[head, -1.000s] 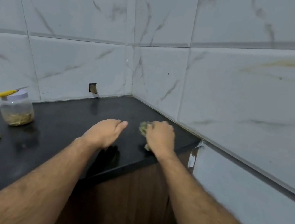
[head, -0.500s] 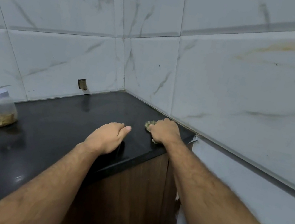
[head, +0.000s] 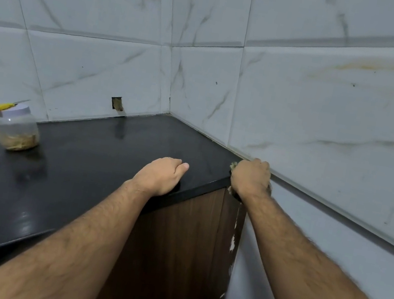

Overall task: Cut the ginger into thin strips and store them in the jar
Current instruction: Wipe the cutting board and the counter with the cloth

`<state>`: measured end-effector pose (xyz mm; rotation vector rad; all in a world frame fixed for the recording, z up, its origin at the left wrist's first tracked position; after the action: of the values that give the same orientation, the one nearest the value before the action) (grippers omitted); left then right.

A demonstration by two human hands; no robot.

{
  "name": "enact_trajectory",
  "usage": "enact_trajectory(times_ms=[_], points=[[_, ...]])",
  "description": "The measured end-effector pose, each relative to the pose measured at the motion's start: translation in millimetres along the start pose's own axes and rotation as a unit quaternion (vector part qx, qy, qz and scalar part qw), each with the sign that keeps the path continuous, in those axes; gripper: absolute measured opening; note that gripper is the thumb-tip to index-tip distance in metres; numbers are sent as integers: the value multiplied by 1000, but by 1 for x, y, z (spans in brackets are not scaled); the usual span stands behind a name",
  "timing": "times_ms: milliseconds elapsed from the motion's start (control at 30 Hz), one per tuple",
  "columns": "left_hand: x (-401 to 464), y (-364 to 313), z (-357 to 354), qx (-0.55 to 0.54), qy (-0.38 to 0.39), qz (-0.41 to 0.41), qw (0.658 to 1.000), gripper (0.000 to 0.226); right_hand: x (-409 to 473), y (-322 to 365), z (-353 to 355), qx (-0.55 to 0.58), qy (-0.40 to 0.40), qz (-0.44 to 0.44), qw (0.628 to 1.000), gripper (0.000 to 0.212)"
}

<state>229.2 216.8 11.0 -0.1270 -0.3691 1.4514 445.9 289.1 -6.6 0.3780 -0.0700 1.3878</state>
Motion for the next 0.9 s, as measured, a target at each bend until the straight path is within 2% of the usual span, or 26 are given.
enact_trajectory(times_ms=[100, 233, 300, 333, 400, 433, 533, 733, 767, 833, 867, 900], points=[[-15, -8, 9, 3, -7, -4, 1000, 47, -20, -3, 6, 34, 37, -30, 998, 34], [-36, -18, 16, -9, -6, 4, 1000, 53, -45, 46, 40, 109, 25, 69, 991, 34], [-46, -22, 24, -87, -20, 6, 996, 47, -52, 73, 46, 193, 69, 101, 974, 28], [-50, -22, 28, -174, -18, 14, 984, 39, -55, 85, 47, 240, 92, 113, 960, 25], [-61, -18, 32, -362, 12, 49, 931, 27, -64, 106, 48, 323, 132, 119, 929, 35], [-67, -15, 35, -418, 26, 66, 906, 25, -69, 115, 46, 358, 150, 114, 914, 40], [-79, 2, 45, -463, 7, 89, 882, 21, -84, 144, 43, 475, 183, 95, 856, 39], [-107, 69, 83, -489, -145, 161, 845, 28, -113, 218, 47, 618, 308, 111, 714, 34], [-112, 82, 89, -498, -164, 172, 834, 29, -118, 227, 51, 637, 318, 118, 692, 41], [-121, 105, 99, -514, -194, 187, 814, 31, -127, 242, 51, 658, 344, 119, 659, 60], [-125, 115, 104, -520, -208, 192, 806, 32, -131, 248, 46, 655, 366, 110, 652, 59], [-126, 125, 107, -528, -220, 196, 797, 33, -137, 254, 39, 647, 398, 90, 644, 50]])
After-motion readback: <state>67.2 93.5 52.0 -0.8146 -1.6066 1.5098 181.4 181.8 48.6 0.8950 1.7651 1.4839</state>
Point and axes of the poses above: each hand's wrist, its own x-axis towards the middle knuckle, its own z-axis out of the back of the hand, y = z × x, the point moved 7 cm from there along x, towards the middle knuckle, and after that the axes turned 2 degrees about x, right-handed, at the moved point
